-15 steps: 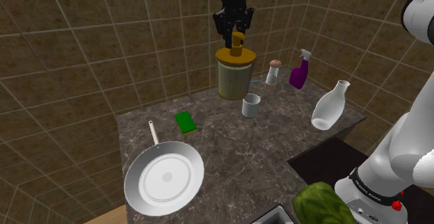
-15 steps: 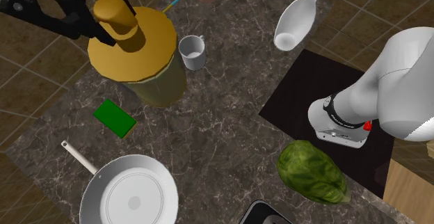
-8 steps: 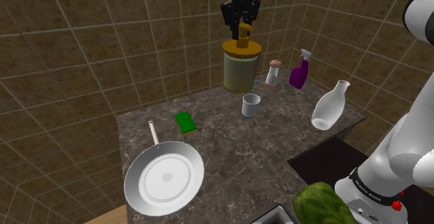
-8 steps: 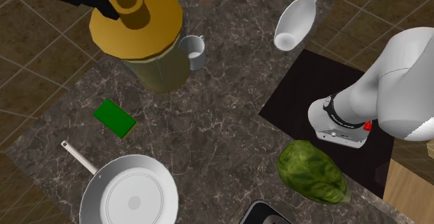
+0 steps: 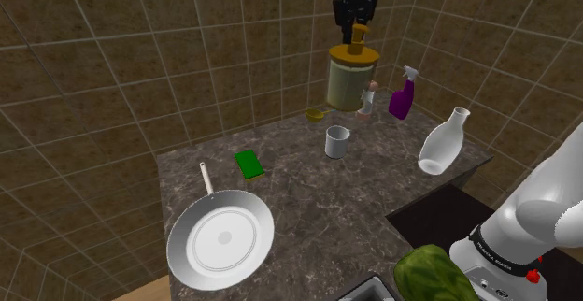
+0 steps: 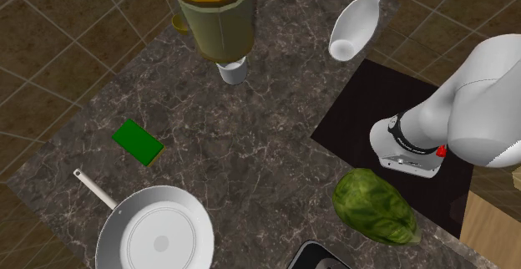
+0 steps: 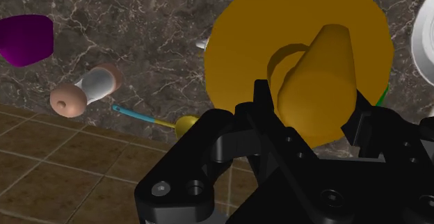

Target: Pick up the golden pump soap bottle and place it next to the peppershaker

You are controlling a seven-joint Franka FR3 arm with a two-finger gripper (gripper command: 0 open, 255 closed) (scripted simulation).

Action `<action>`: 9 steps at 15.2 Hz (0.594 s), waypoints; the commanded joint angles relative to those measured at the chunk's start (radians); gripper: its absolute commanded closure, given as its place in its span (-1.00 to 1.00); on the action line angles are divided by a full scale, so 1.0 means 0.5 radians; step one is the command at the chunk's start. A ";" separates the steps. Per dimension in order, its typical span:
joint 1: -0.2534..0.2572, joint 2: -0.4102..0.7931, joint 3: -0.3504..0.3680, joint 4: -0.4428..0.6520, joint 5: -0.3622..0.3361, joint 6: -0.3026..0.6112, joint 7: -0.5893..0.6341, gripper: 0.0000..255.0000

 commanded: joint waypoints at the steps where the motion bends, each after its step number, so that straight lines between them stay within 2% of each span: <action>1: -0.061 -0.043 -0.057 -0.056 -0.002 0.016 -0.122 1.00; 9: -0.260 -0.085 -0.261 -0.105 -0.040 0.025 -0.534 1.00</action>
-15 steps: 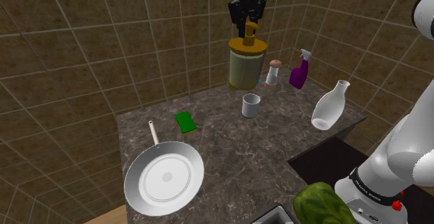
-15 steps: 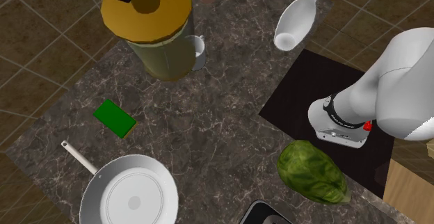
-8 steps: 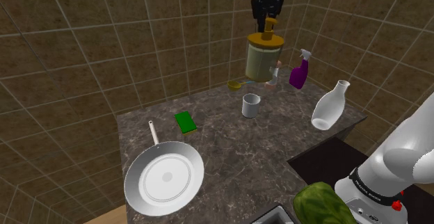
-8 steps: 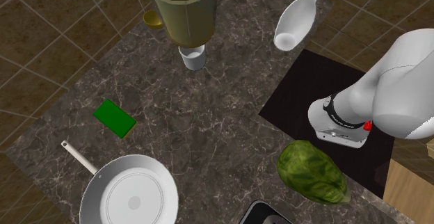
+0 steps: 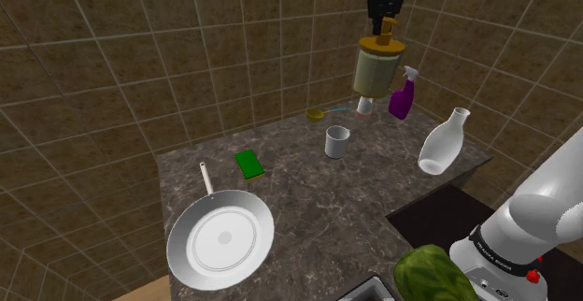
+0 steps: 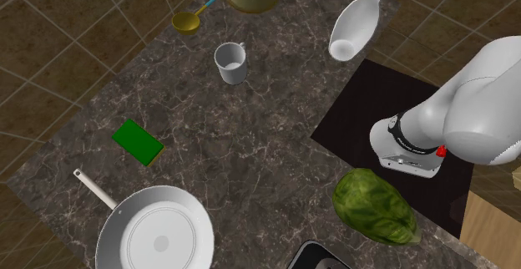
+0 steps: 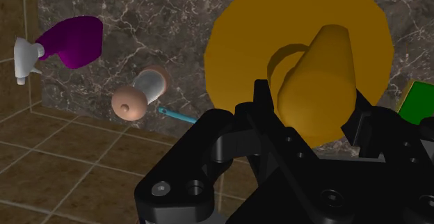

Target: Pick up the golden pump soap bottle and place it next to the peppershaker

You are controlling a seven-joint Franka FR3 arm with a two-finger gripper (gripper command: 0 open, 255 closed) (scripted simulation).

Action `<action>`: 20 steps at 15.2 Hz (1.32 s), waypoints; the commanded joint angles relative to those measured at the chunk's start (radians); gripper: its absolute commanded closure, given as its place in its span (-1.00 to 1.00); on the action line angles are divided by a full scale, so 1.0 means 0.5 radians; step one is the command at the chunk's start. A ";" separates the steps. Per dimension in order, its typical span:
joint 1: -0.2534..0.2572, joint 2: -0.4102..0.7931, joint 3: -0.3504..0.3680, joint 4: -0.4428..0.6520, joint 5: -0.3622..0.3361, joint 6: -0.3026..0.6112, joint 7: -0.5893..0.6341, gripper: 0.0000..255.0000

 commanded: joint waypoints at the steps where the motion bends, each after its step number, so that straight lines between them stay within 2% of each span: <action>1: -0.049 -0.013 -0.050 -0.023 -0.009 0.013 -0.105 1.00; 8: -0.220 0.089 -0.218 0.104 -0.047 -0.003 -0.454 1.00; 14: -0.390 0.297 -0.363 0.374 -0.056 -0.053 -0.773 1.00; 20: -0.386 0.192 -0.360 0.060 -0.061 0.156 -0.759 1.00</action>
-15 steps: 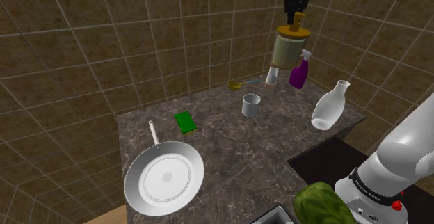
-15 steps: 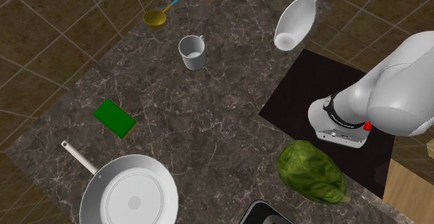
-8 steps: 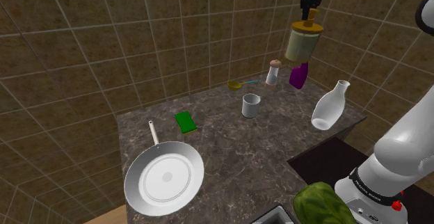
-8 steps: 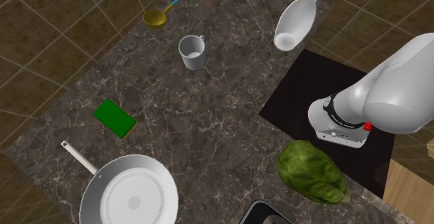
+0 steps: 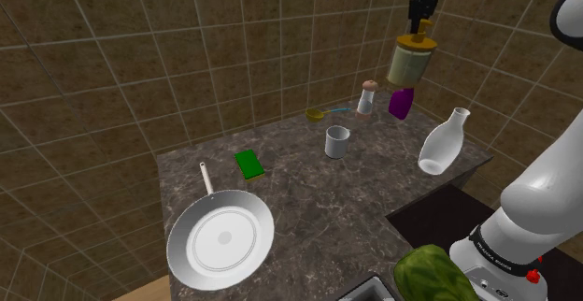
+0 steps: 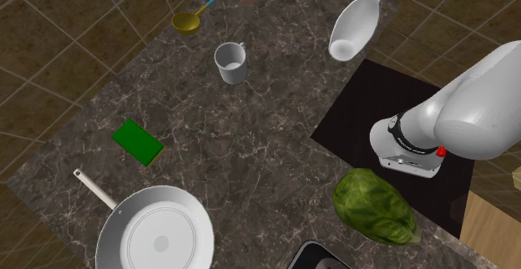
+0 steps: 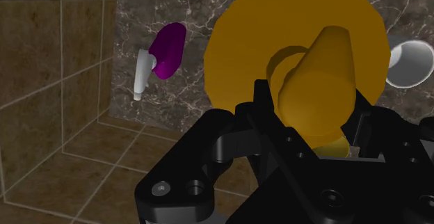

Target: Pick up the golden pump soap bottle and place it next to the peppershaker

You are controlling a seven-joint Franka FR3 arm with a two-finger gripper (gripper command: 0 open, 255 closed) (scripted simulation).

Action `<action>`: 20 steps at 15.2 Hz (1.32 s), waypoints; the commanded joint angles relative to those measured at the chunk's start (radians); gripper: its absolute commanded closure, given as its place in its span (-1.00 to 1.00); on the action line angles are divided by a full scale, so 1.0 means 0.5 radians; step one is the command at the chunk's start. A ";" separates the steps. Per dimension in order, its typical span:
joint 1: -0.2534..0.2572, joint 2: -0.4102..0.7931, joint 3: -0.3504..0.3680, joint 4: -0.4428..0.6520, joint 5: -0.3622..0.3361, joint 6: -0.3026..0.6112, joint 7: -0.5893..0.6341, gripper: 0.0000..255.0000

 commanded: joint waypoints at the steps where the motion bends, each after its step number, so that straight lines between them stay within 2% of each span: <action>1: -0.002 -0.029 -0.002 -0.095 -0.002 0.068 -0.002 1.00; 20: 0.000 -0.162 0.000 -0.783 -0.009 0.623 0.027 1.00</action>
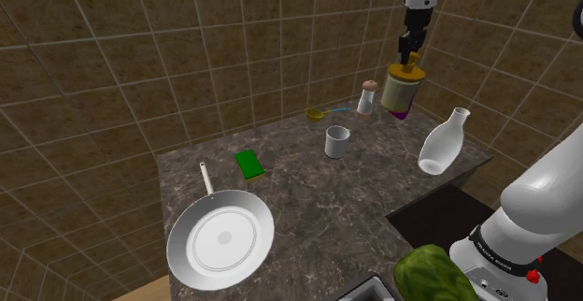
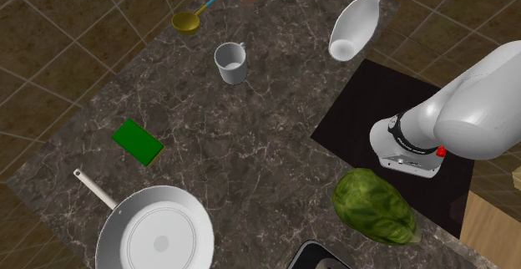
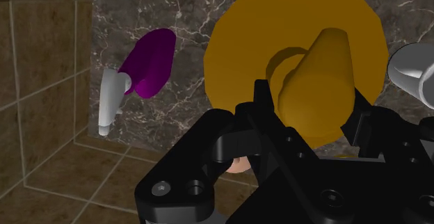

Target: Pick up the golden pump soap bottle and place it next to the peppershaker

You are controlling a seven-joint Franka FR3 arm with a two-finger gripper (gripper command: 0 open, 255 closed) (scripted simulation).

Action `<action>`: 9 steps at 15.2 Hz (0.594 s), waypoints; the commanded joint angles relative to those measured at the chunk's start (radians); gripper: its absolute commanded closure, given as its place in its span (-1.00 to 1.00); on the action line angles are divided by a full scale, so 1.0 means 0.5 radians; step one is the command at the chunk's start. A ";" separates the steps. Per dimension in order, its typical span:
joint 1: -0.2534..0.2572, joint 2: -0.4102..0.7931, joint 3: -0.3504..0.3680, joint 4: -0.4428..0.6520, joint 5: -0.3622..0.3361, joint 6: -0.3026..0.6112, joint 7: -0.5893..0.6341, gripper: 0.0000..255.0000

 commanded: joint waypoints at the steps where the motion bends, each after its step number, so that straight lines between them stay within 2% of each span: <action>1: 0.000 -0.005 0.000 -0.065 0.000 0.062 0.004 1.00; 9: -0.001 -0.001 0.000 -0.275 -0.002 0.276 0.012 1.00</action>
